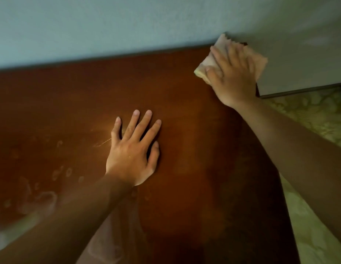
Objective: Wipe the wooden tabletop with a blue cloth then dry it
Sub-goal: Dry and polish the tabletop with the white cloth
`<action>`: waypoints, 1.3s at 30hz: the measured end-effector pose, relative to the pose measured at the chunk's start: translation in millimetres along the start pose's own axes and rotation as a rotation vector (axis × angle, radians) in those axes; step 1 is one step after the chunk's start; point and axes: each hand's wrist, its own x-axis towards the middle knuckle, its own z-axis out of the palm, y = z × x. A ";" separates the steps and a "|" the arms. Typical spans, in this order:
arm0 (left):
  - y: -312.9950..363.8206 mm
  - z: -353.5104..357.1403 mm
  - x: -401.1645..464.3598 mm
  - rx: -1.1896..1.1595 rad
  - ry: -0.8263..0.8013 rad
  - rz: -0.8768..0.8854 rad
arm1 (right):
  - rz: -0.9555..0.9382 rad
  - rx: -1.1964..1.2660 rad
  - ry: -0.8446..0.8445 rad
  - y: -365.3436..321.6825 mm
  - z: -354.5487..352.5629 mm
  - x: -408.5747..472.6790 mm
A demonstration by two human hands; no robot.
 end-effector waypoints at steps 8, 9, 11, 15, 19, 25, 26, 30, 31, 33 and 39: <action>0.5 1.3 -0.3 0.005 0.012 -0.006 | 0.116 0.007 0.066 -11.4 10.0 -65.0; 0.1 1.2 0.0 0.006 0.007 -0.005 | 0.115 0.003 0.084 -19.2 15.1 -90.4; -0.7 1.3 -0.1 0.013 0.006 -0.007 | 0.094 -0.011 0.085 -35.5 24.0 -132.1; -1.3 0.0 -0.7 0.002 0.009 -0.006 | -0.061 -0.087 -0.021 -24.6 21.2 -134.5; -2.3 0.0 -1.2 -0.004 0.005 -0.003 | 0.095 -0.067 0.050 -26.0 16.4 -110.4; -7.6 1.6 -2.3 -0.013 0.000 0.027 | -0.107 0.023 0.071 -105.1 38.6 -175.7; -6.6 1.3 -2.4 -0.017 0.007 0.026 | -0.145 0.023 0.059 -105.1 38.8 -181.2; -5.7 2.3 -1.8 -0.035 0.005 0.017 | -0.103 -0.030 -0.005 -66.5 26.1 -165.0; -6.4 3.1 -2.1 -0.032 0.009 0.018 | -0.033 -0.049 -0.008 -49.4 20.2 -159.5; -6.9 3.9 -2.5 -0.023 0.021 0.030 | 0.101 -0.079 -0.019 -15.8 8.8 -152.8; -6.1 4.8 -1.8 -0.021 0.040 0.033 | 0.266 -0.043 0.042 -84.1 27.0 -178.0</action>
